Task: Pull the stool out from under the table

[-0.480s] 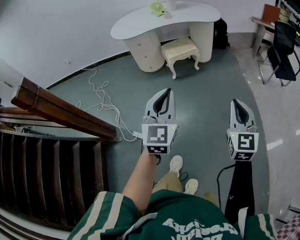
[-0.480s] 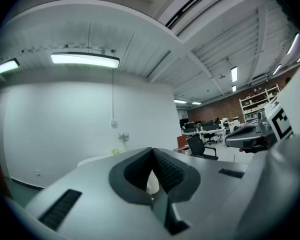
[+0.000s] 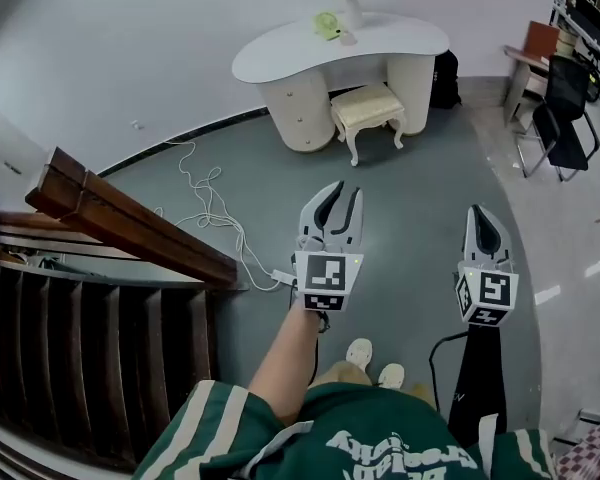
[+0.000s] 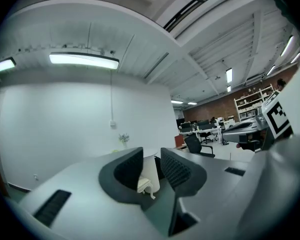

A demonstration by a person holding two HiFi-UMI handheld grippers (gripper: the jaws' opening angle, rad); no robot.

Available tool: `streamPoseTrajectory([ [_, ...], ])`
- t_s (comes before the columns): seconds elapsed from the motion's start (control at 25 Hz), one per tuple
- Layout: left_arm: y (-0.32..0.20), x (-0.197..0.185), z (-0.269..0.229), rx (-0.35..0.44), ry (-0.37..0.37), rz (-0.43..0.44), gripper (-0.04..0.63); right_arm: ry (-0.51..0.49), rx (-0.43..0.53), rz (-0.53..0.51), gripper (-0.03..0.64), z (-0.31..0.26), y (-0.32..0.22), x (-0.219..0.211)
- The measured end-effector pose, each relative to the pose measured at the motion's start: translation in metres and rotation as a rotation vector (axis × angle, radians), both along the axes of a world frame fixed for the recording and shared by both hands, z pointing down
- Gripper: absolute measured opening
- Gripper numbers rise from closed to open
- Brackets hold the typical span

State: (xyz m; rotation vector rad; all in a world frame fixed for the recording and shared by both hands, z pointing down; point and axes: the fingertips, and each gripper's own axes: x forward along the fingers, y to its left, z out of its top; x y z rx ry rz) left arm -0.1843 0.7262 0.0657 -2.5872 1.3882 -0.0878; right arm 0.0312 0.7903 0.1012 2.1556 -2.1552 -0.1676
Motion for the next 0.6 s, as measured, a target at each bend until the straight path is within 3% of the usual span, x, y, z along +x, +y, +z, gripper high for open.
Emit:
streamPoseTrajectory([
  [0.08, -0.007, -0.009, 0.001, -0.006, -0.005, 0.029, 0.186, -0.04, 0.024, -0.028, 0.006, -0.003, -0.01, -0.016],
  [0.12, -0.01, -0.012, 0.002, -0.008, -0.003, 0.049, 0.228, -0.063, 0.029, -0.059, 0.053, -0.002, -0.015, -0.025],
  [0.16, -0.014, -0.015, 0.002, -0.01, 0.0, 0.069, 0.261, -0.079, 0.026, -0.093, 0.242, 0.0, -0.021, -0.035],
  [0.2, -0.016, -0.019, 0.004, -0.013, 0.002, 0.089, 0.288, -0.082, 0.018, -0.123, 0.363, 0.002, -0.026, -0.045],
  [0.4, -0.034, -0.033, 0.003, -0.022, 0.024, 0.143, 0.405, -0.078, 0.015, -0.145, 0.578, 0.0, -0.042, -0.066],
  [0.6, -0.056, -0.038, -0.001, -0.018, 0.078, 0.135, 0.446, -0.096, 0.068, -0.079, 0.598, -0.01, -0.058, -0.048],
])
